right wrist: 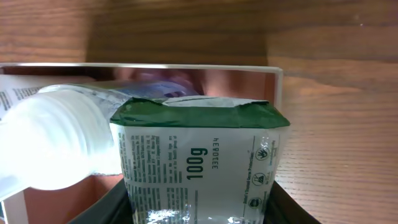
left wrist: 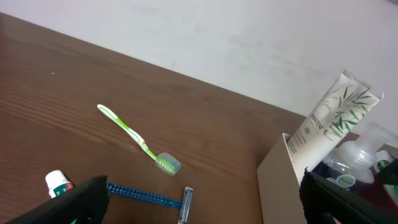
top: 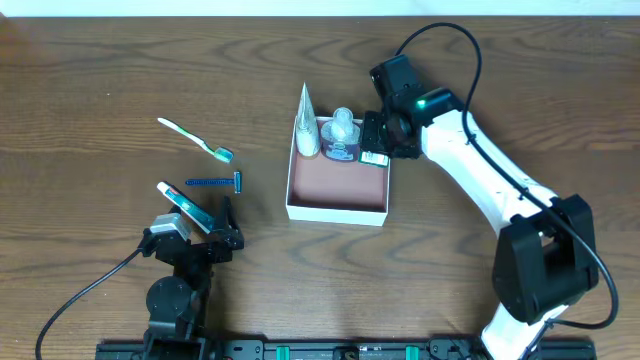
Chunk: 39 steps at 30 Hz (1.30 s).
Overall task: Pack container
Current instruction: 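Carry the soap bar over the box and lower it inside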
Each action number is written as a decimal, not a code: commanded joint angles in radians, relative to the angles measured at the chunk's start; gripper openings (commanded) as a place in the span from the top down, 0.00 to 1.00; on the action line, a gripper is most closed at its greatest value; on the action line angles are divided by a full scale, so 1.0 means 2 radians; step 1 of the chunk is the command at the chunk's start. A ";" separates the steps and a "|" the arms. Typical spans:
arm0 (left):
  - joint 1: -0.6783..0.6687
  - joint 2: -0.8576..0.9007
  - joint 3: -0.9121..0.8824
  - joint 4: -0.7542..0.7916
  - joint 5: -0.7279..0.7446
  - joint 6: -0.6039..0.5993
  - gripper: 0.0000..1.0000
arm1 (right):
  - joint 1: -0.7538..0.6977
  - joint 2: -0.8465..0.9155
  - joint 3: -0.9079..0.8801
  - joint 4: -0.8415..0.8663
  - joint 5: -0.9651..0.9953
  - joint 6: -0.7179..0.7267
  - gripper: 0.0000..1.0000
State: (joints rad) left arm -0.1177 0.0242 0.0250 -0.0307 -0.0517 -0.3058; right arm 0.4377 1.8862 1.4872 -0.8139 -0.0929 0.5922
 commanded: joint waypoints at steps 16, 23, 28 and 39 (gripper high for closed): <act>0.003 0.000 -0.010 -0.019 -0.006 0.009 0.02 | 0.017 0.023 0.002 0.013 0.006 0.012 0.77; 0.003 0.000 -0.010 -0.019 -0.006 0.009 0.02 | 0.017 0.023 0.002 0.013 0.006 0.012 0.53; 0.003 0.000 -0.010 -0.019 -0.006 0.009 0.02 | 0.017 0.023 0.002 0.013 0.006 0.012 0.45; 0.003 0.000 -0.010 -0.019 -0.006 0.009 0.02 | 0.017 0.023 0.002 0.013 0.005 0.012 0.18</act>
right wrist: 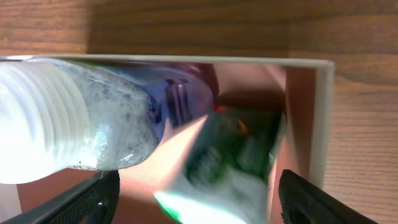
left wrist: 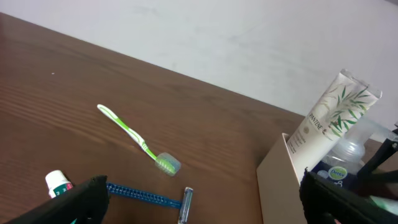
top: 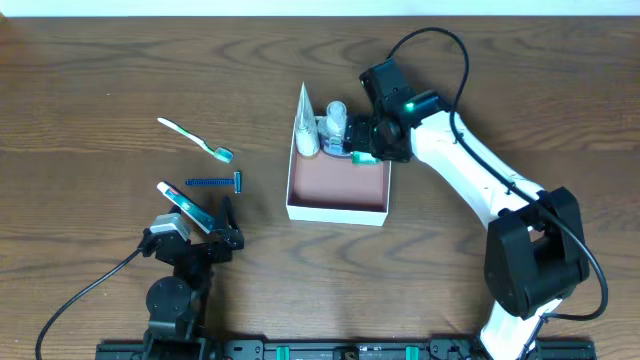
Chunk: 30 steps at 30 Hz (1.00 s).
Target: Pack container
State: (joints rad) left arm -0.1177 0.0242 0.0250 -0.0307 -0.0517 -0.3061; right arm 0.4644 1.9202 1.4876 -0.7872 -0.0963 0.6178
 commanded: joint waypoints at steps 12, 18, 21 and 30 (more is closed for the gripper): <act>0.003 0.000 -0.010 -0.019 -0.006 0.009 0.02 | -0.001 0.002 0.005 0.018 -0.018 -0.001 0.18; 0.003 0.000 -0.010 -0.019 -0.006 0.009 0.02 | -0.008 -0.020 0.020 -0.008 -0.050 -0.003 0.17; 0.003 0.000 -0.010 -0.018 -0.006 0.009 0.02 | -0.012 -0.049 0.022 -0.023 -0.059 -0.003 0.16; 0.003 0.000 -0.010 -0.019 -0.006 0.009 0.02 | -0.028 -0.156 0.022 -0.091 -0.044 -0.026 0.12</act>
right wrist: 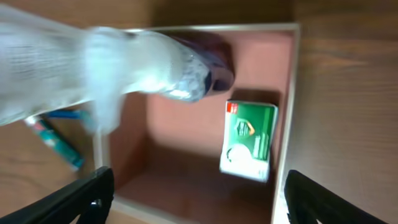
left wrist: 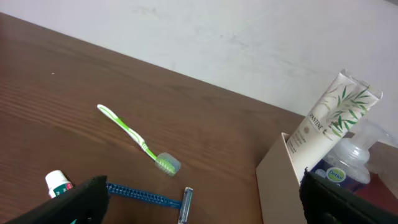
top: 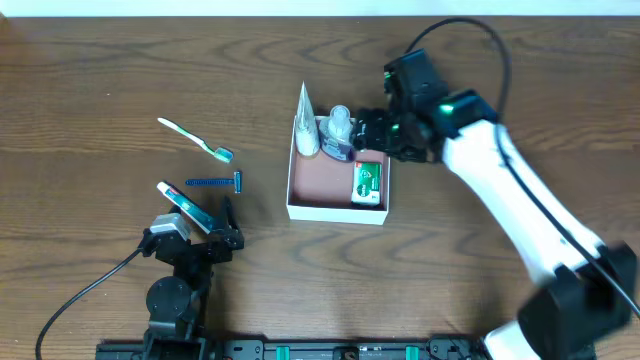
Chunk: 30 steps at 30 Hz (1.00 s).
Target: Pack container
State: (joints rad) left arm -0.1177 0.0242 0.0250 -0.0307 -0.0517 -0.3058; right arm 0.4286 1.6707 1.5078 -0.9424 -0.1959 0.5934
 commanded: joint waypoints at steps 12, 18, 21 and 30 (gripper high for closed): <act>0.003 0.000 -0.010 -0.019 -0.006 0.009 0.02 | 0.006 -0.053 -0.035 -0.117 0.071 -0.082 0.09; 0.003 0.000 -0.010 -0.019 -0.006 0.009 0.02 | 0.010 -0.053 -0.126 -0.056 0.077 -0.059 0.10; 0.003 0.000 -0.010 -0.019 -0.006 0.009 0.02 | 0.010 -0.053 -0.164 -0.018 0.068 -0.056 0.10; 0.003 0.000 -0.010 -0.019 -0.006 0.009 0.02 | 0.010 -0.053 -0.215 0.044 0.066 -0.050 0.11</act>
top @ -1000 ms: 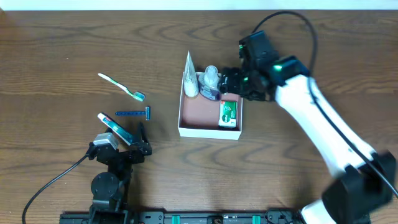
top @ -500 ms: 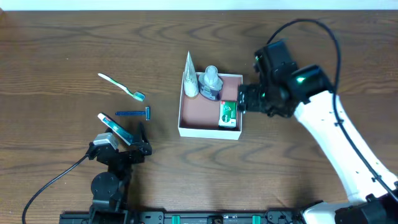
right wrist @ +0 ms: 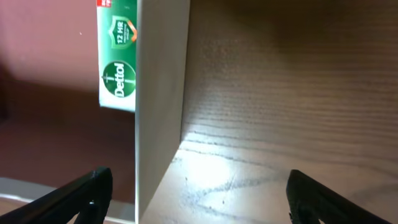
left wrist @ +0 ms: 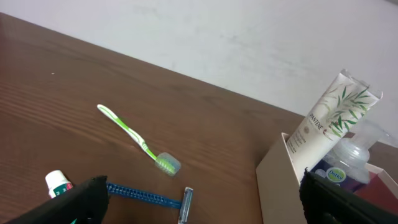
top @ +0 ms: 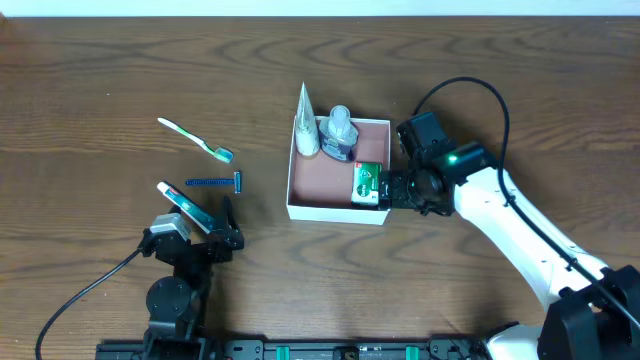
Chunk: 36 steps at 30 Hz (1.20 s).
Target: Pack container
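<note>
A white box (top: 296,208) with a brown floor holds a white tube (top: 306,124), a clear bottle (top: 341,130) and a green soap packet (top: 368,182) lying flat at its right side. My right gripper (top: 398,190) is open just outside the box's right wall (right wrist: 160,93), nothing between its fingers. My left gripper (top: 200,232) rests open at the front left, empty. On the table to the left lie a green toothbrush (top: 195,139), a blue razor (top: 214,183) and a toothpaste tube (top: 183,206). The toothbrush (left wrist: 138,142) and razor (left wrist: 152,199) also show in the left wrist view.
The wood table (top: 110,70) stretches around the box. My right arm (top: 520,235) crosses the right side, with a black cable (top: 470,90) looping behind it. A pale wall (left wrist: 205,37) stands beyond the table's far edge.
My right gripper has moved from above the box's back right to just outside its right wall, lower and nearer the front. The soap packet lies in the box as before.
First my right gripper was shut on the green soap packet at the box's back right. Then it was open with the packet falling inside. Later the packet lay flat in the box, and now the gripper is outside the right wall. My left arm stayed still.
</note>
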Each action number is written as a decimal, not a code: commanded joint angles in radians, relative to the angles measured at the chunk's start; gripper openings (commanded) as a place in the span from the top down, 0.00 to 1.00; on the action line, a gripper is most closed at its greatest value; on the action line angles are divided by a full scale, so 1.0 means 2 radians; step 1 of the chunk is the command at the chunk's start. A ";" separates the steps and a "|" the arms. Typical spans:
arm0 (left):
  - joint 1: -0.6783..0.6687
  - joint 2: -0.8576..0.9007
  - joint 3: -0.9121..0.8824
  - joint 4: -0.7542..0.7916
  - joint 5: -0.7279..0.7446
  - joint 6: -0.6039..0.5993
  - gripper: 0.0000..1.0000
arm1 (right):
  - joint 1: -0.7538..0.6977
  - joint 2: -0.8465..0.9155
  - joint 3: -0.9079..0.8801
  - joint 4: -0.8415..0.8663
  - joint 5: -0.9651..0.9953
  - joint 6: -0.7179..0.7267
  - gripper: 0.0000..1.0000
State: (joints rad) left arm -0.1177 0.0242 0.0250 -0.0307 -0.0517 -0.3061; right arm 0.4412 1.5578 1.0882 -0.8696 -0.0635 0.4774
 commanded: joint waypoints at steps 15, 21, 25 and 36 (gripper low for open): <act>0.003 0.000 -0.010 -0.019 -0.006 0.009 0.02 | 0.004 0.014 -0.006 0.017 0.008 0.005 0.12; 0.003 0.000 -0.010 -0.019 -0.006 0.009 0.02 | 0.003 0.016 -0.007 0.006 0.027 0.000 0.12; 0.003 0.000 -0.010 -0.019 -0.006 0.009 0.02 | -0.001 0.016 -0.006 0.001 0.034 -0.004 0.11; 0.003 0.000 -0.010 -0.019 -0.006 0.009 0.02 | -0.026 0.016 -0.007 -0.005 0.041 -0.028 0.10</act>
State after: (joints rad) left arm -0.1177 0.0242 0.0250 -0.0307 -0.0517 -0.3061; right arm 0.4129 1.5806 1.0821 -0.8715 -0.0135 0.4530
